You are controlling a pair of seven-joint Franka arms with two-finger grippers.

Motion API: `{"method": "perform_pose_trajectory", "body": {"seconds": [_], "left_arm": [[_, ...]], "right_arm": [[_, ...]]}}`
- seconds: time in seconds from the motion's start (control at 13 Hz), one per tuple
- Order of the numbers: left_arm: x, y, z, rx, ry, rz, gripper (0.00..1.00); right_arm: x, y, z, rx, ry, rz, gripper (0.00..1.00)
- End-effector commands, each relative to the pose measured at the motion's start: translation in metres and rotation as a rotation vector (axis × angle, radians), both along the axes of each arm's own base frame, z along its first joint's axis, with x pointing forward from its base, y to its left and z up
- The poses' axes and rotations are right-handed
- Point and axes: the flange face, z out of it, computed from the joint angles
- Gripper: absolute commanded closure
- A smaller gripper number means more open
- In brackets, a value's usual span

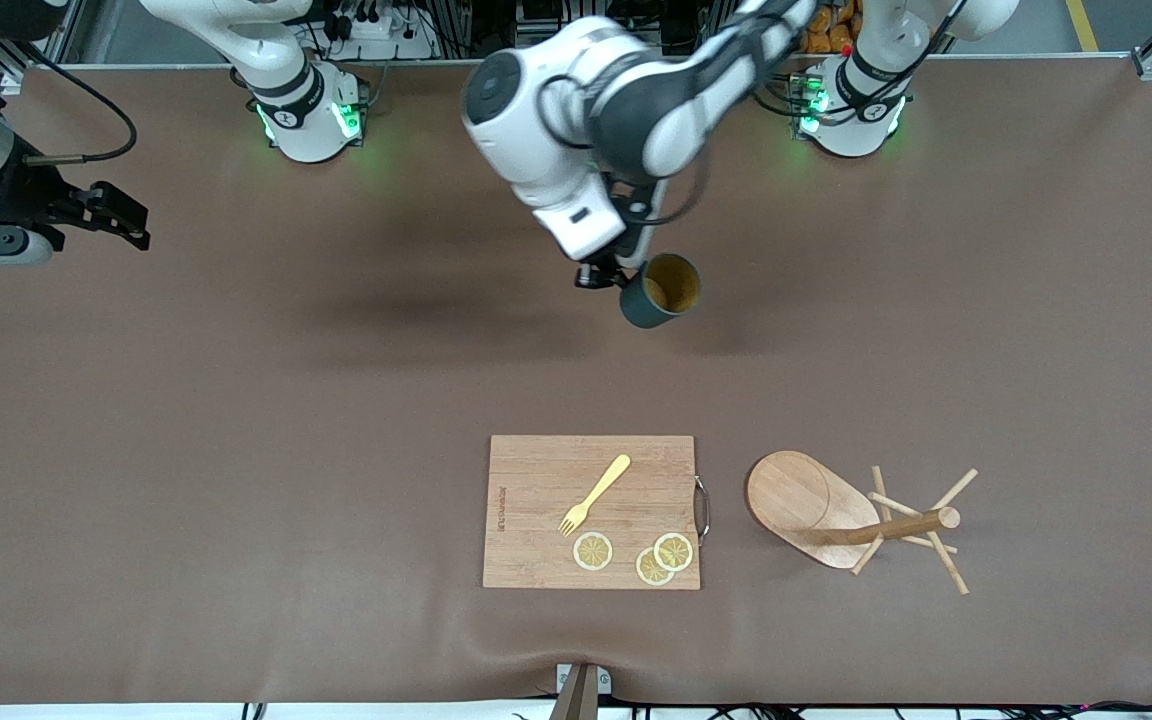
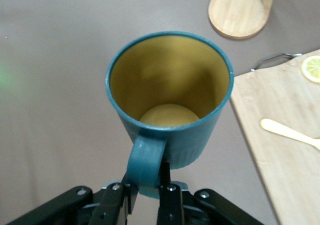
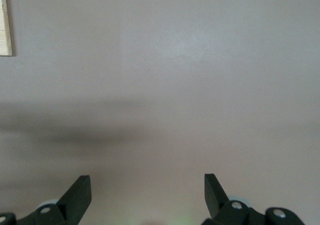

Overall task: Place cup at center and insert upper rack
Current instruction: 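Carry the mug with the left gripper to the wooden mug stand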

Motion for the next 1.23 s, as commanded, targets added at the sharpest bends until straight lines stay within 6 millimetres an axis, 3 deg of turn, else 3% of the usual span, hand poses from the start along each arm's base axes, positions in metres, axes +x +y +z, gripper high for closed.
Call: {"method": "perform_pose_trajectory", "body": {"seconds": [0.0, 0.23, 0.54, 0.77, 1.15], "left_arm": [[0.035, 0.05, 0.047, -0.162, 0.035, -0.018, 1.0], [0.08, 0.118, 0.082, -0.33, 0.079, -0.049, 1.0], [0.138, 0.198, 0.094, -0.578, 0.092, -0.043, 1.0], [0.163, 0.237, 0.086, -0.712, 0.113, -0.08, 1.0], [0.216, 0.331, 0.04, -1.059, 0.13, -0.088, 1.0]], "right_arm": [[-0.002, -0.001, 0.002, 0.019, 0.006, 0.001, 0.0], [-0.001, -0.001, 0.002, 0.019, 0.003, 0.002, 0.0], [-0.003, -0.001, 0.002, 0.018, 0.009, 0.001, 0.0], [-0.004, -0.001, 0.002, 0.018, 0.017, -0.001, 0.0], [-0.002, 0.006, -0.003, 0.016, 0.021, -0.001, 0.0]]}}
